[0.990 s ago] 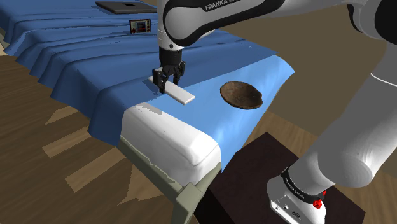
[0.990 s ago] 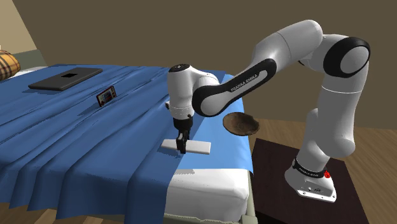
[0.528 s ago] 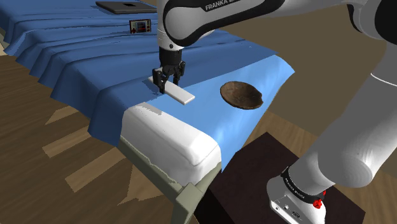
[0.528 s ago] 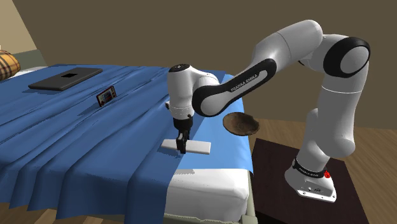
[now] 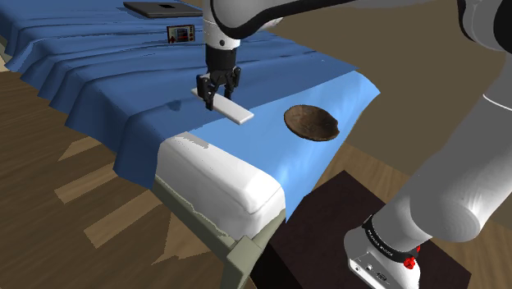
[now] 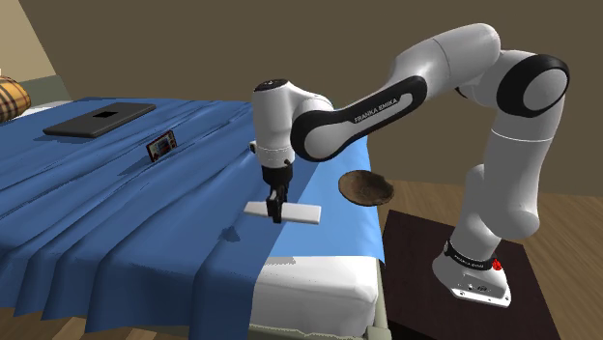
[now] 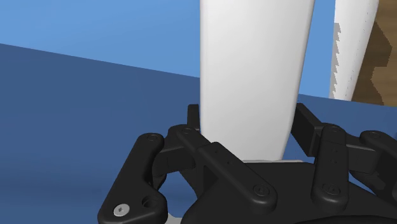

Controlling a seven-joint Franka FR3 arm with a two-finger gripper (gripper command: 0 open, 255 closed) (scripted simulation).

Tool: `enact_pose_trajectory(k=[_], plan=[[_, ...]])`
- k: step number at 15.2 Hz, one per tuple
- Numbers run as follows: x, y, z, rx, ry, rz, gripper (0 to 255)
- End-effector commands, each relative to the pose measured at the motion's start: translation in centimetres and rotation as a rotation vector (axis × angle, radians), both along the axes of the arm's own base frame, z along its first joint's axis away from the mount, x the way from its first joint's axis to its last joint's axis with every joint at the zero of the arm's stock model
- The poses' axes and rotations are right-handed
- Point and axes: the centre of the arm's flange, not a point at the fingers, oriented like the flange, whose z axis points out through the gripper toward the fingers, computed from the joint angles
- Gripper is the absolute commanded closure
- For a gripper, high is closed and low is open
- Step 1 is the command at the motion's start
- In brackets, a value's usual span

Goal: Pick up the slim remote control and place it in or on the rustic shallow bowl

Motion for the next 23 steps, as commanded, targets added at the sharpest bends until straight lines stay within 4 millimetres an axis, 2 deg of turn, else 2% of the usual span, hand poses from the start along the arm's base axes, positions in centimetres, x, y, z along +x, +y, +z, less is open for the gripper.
enact_pose_trajectory(k=[1,15,23], plan=[[0.0,0.1,1.1,0.000,0.000,0.000,255],[0.0,0.1,8.4,0.000,0.000,0.000,255],[-6.9,-7.9,8.5,0.000,0.000,0.000,255]])
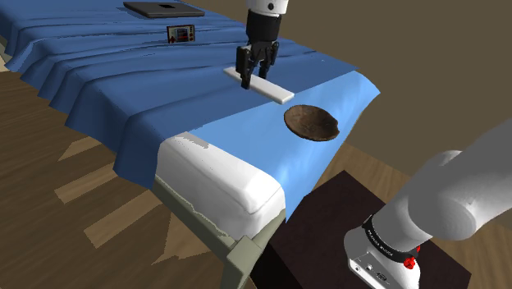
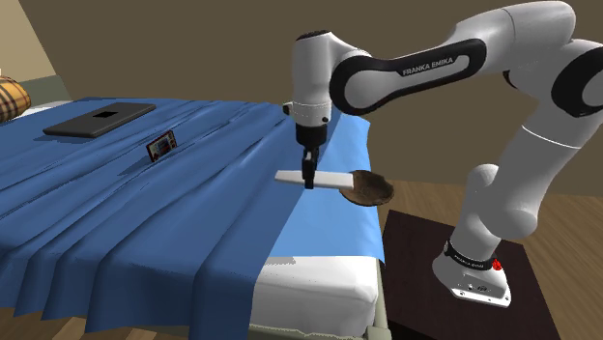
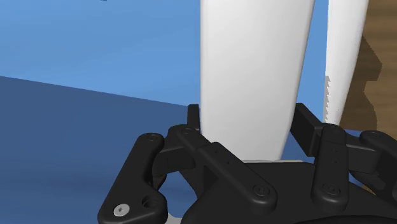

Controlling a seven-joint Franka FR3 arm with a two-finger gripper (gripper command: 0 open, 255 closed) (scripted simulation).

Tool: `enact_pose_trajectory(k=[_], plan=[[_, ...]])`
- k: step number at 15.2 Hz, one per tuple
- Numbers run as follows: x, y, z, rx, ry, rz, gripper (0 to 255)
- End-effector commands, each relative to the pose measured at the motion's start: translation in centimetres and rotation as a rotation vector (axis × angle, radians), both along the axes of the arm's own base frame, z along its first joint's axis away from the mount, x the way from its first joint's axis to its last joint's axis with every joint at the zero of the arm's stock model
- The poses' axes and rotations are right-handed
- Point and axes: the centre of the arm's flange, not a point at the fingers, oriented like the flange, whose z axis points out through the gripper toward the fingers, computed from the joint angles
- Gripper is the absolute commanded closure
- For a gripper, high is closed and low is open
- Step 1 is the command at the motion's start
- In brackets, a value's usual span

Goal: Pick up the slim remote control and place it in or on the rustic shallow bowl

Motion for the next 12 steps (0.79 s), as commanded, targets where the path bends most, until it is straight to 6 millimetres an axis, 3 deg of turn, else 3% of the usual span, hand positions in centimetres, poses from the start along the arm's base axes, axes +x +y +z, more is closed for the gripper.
enact_pose_trajectory(k=[1,12], plan=[[-1.7,-2.0,0.0,0.001,-0.001,0.000,255],[-11.2,-13.0,0.1,0.001,-0.001,0.000,255]])
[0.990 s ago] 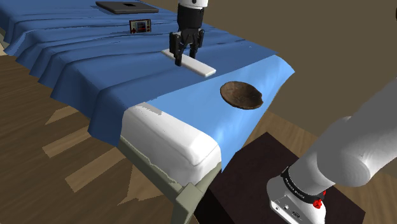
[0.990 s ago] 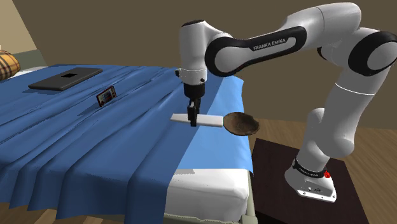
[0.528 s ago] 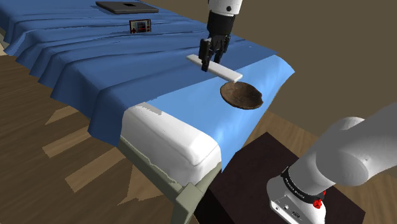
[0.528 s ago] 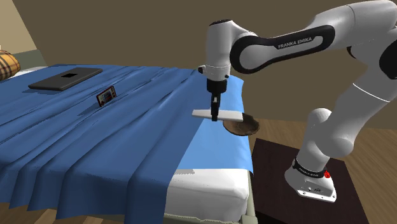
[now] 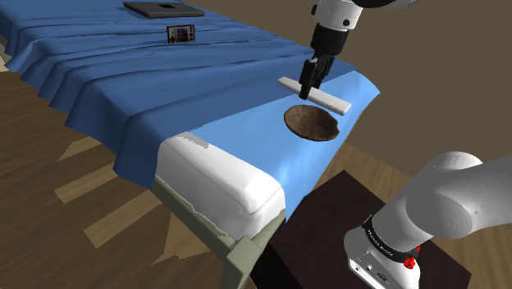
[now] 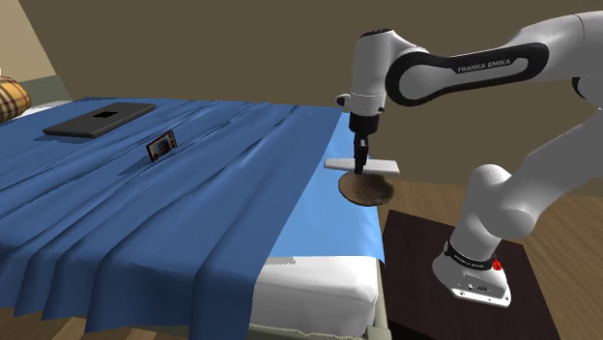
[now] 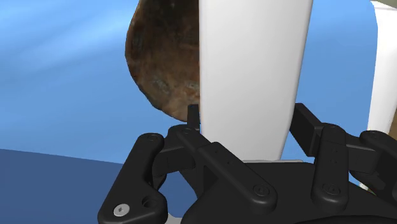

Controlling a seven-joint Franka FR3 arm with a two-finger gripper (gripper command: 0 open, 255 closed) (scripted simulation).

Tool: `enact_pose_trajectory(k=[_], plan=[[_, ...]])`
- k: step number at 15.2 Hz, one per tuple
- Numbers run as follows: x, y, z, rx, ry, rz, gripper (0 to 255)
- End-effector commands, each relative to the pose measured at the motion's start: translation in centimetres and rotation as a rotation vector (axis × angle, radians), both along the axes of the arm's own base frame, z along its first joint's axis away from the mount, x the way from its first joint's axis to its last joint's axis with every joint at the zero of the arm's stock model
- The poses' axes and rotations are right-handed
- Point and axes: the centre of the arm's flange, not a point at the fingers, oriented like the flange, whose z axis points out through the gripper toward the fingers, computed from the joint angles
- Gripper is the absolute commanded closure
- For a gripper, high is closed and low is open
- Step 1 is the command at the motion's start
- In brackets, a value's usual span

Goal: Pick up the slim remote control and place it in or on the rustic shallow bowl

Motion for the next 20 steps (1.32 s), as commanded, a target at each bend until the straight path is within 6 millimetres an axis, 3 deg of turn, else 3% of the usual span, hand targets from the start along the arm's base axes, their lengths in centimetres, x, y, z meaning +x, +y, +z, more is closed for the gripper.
enact_pose_trajectory(k=[1,2,16,20], plan=[[-2.0,-2.0,0.1,0.001,0.000,0.001,255],[-2.7,-2.7,0.1,0.001,0.000,0.001,255],[-2.7,-2.7,-7.1,0.001,0.000,0.001,255],[-2.7,-2.7,-7.1,0.001,0.000,0.001,255]])
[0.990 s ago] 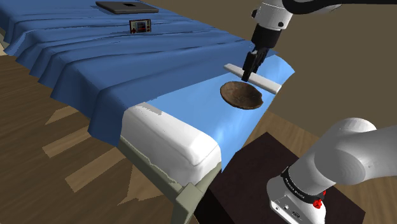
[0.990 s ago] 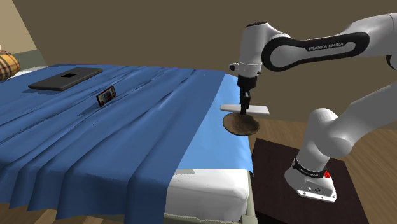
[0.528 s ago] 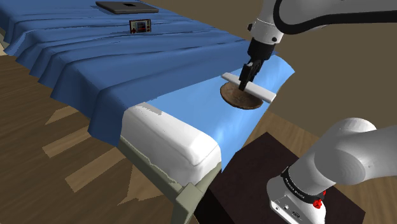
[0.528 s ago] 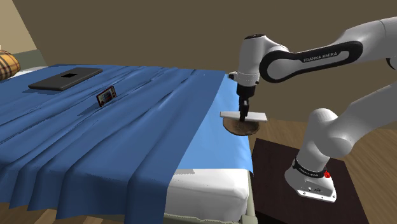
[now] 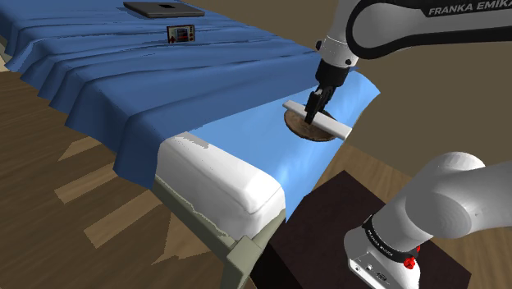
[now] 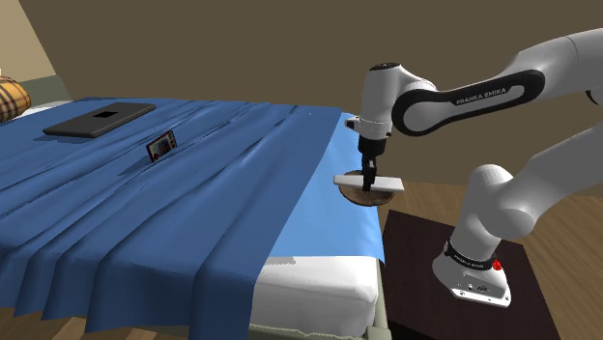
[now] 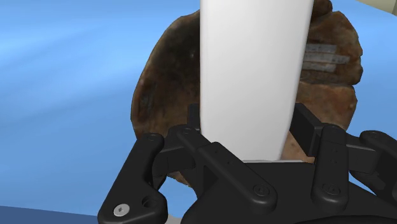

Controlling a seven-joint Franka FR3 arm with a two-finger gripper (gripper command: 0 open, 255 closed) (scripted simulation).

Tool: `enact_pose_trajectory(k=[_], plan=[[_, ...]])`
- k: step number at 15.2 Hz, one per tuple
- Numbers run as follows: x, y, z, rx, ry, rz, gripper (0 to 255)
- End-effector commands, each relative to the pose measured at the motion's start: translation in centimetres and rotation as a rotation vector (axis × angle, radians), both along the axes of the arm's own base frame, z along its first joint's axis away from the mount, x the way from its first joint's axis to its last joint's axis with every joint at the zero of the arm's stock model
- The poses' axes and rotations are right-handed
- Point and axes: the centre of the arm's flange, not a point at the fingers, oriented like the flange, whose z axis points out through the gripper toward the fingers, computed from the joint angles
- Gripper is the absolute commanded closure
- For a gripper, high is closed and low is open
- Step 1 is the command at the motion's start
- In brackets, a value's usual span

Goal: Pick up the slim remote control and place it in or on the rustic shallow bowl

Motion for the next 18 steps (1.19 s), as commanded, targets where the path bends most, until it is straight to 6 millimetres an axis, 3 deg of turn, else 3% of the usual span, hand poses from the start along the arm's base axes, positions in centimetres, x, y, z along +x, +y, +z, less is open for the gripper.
enact_pose_trajectory(k=[1,4,5,10,14,18], plan=[[0.0,0.0,0.0,0.000,0.000,0.000,255],[0.0,0.0,0.0,0.000,0.000,0.000,255],[0.0,0.0,0.0,0.000,0.000,0.000,0],[0.0,0.0,0.0,0.000,0.000,0.000,0],[0.0,0.0,5.0,0.000,0.000,0.000,0],[0.0,0.0,5.0,0.000,0.000,0.000,0]])
